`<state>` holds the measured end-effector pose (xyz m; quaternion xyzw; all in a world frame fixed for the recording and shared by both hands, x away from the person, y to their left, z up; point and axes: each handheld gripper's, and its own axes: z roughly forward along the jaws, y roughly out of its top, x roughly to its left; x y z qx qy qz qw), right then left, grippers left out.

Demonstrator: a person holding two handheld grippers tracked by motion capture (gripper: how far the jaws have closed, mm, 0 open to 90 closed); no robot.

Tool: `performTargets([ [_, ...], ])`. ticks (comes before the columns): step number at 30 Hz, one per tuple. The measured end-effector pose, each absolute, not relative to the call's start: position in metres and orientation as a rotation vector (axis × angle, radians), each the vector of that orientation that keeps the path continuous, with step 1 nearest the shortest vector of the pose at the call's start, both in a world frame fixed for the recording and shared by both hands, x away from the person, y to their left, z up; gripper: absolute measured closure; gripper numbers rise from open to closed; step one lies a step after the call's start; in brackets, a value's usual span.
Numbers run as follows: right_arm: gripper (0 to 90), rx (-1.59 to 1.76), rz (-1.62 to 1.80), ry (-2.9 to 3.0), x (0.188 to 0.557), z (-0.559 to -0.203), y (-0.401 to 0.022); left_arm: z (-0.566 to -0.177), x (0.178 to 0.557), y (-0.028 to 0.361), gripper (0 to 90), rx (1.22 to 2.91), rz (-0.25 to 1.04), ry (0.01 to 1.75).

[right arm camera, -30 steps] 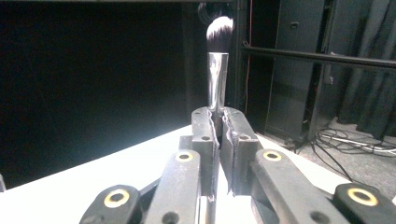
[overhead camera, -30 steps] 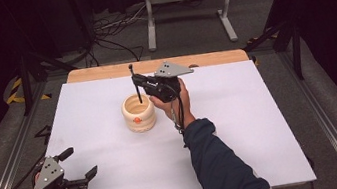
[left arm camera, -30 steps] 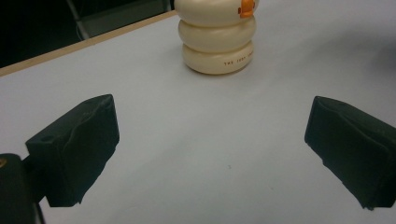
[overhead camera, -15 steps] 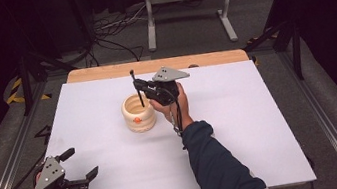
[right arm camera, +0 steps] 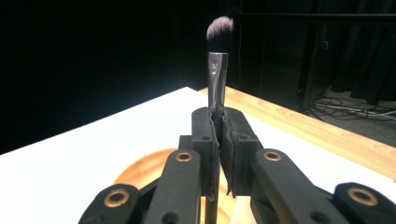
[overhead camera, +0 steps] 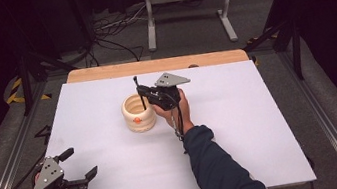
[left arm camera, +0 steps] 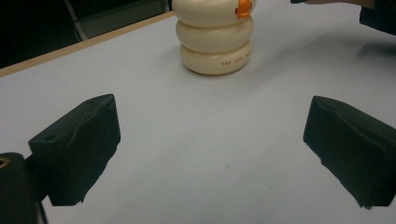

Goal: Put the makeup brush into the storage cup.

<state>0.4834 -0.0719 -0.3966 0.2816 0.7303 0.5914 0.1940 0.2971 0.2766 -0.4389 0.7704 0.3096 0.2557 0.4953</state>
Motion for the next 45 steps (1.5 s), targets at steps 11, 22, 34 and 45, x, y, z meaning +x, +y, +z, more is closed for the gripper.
performTargets([
  [11,84.8,0.82,1.65,2.066,0.48,-0.408,-0.074,-0.44,0.297,0.276,4.7,1.877,0.616,0.749],
  [22,84.6,0.825,1.653,2.06,0.478,-0.409,-0.076,-0.439,0.296,0.277,5.4,1.879,0.61,0.748],
  [34,74.5,0.792,1.653,2.037,0.47,-0.4,-0.081,-0.439,0.296,0.276,5.3,1.887,0.608,0.746],
  [45,65.6,0.789,1.657,2.008,0.464,-0.392,-0.091,-0.44,0.296,0.276,5.3,1.891,0.601,0.75],
])
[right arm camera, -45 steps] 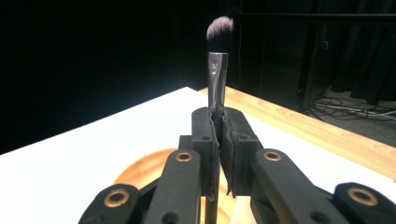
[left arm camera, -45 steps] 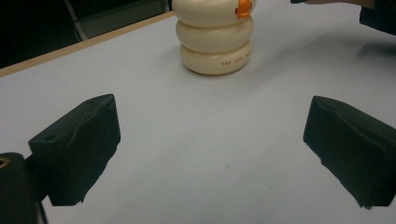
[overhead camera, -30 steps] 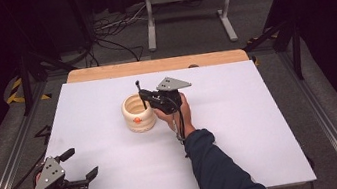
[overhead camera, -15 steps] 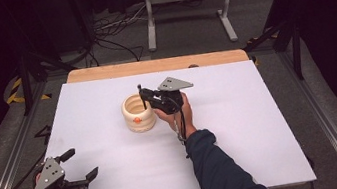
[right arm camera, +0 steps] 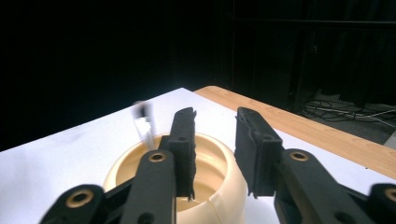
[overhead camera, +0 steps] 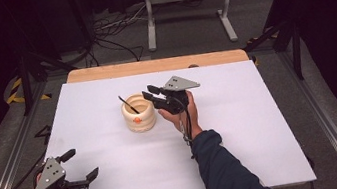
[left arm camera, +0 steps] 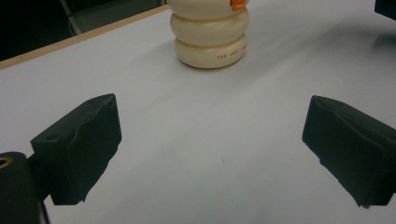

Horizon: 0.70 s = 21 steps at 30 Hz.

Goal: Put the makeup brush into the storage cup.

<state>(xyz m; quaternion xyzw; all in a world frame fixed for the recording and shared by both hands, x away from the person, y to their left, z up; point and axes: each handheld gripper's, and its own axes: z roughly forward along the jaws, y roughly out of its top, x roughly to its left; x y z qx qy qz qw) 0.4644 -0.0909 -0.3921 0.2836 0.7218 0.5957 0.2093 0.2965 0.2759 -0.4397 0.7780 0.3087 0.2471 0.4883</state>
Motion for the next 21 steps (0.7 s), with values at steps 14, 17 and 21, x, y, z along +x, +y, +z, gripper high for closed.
performTargets([
  [14,45.3,0.801,1.592,1.98,0.4589,-0.3879,-0.096,-0.4401,0.2961,0.276,5.1,1.894,0.599,0.753],
  [17,42.1,0.806,1.572,1.967,0.4573,-0.3869,-0.0968,-0.4401,0.2962,0.2757,5.2,1.896,0.598,0.753],
  [21,33.1,0.808,1.536,1.942,0.4545,-0.3835,-0.1,-0.4407,0.2968,0.276,4.9,1.9,0.599,0.757],
])
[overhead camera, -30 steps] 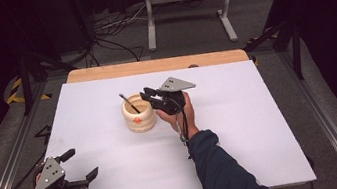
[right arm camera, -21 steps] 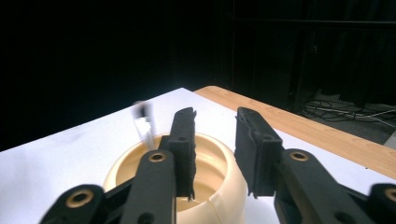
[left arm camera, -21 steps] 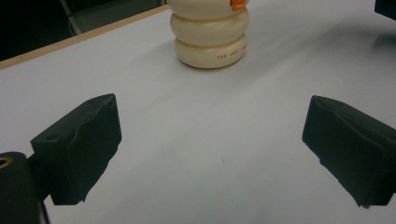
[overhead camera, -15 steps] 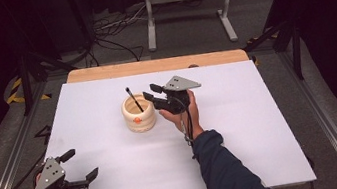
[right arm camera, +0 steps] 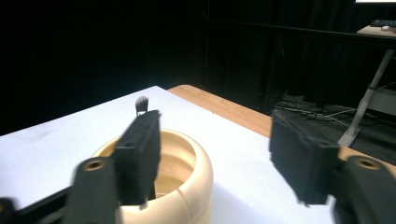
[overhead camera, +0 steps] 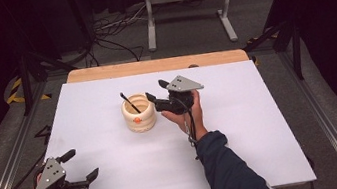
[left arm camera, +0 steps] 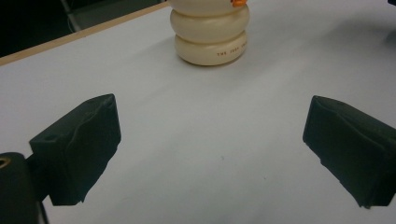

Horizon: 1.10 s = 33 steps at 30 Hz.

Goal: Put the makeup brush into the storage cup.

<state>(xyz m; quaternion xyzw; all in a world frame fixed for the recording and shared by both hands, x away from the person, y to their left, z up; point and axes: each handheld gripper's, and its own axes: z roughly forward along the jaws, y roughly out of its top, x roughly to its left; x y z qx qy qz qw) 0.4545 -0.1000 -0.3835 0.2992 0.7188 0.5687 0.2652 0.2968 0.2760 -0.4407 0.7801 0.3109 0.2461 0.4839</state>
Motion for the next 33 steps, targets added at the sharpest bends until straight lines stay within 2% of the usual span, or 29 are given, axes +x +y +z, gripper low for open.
performTargets([
  [2,31.0,0.799,1.519,1.942,0.454,-0.383,-0.101,-0.441,0.297,0.276,4.8,1.899,0.598,0.758],
  [4,22.4,0.804,1.488,1.919,0.451,-0.381,-0.103,-0.441,0.297,0.276,4.8,1.902,0.598,0.757],
  [6,18.0,0.809,1.465,1.902,0.45,-0.379,-0.104,-0.441,0.297,0.275,4.8,1.904,0.595,0.756],
  [12,10.8,0.789,1.428,1.897,0.446,-0.375,-0.107,-0.441,0.297,0.276,4.7,1.905,0.6,0.757],
  [33,9.0,0.755,1.38,1.905,0.426,-0.368,-0.128,-0.441,0.296,0.274,4.6,1.919,0.608,0.756],
])
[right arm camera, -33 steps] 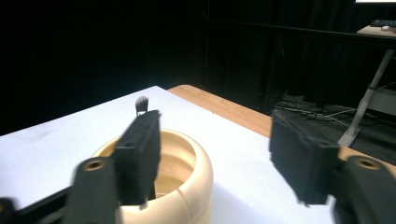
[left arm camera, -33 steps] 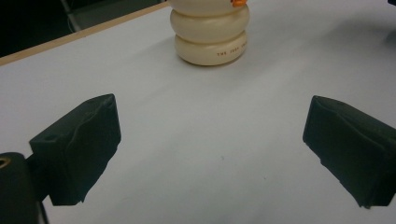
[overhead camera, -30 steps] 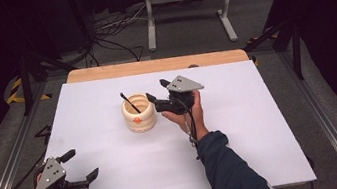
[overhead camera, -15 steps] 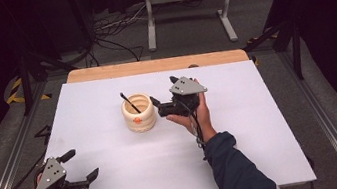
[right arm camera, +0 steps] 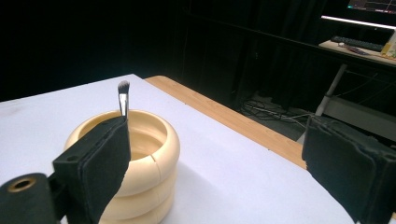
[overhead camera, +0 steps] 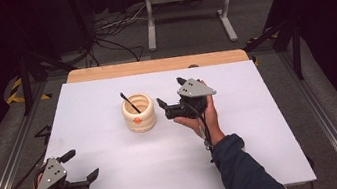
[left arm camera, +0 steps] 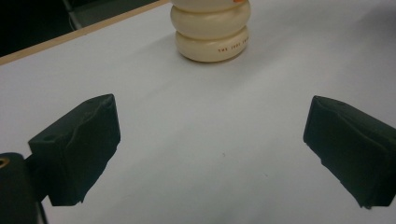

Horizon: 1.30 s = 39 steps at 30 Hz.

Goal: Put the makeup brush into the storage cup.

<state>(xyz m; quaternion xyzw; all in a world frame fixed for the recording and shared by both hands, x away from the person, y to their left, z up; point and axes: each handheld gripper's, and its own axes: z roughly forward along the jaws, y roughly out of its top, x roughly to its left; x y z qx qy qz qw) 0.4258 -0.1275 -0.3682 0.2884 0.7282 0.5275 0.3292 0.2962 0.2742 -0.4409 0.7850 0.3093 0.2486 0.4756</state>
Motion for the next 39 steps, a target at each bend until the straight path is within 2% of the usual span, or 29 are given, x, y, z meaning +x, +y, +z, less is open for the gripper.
performTargets([
  [39,10.4,0.682,1.312,1.902,0.395,-0.359,-0.179,-0.441,0.296,0.272,4.4,1.939,0.619,0.752],
])
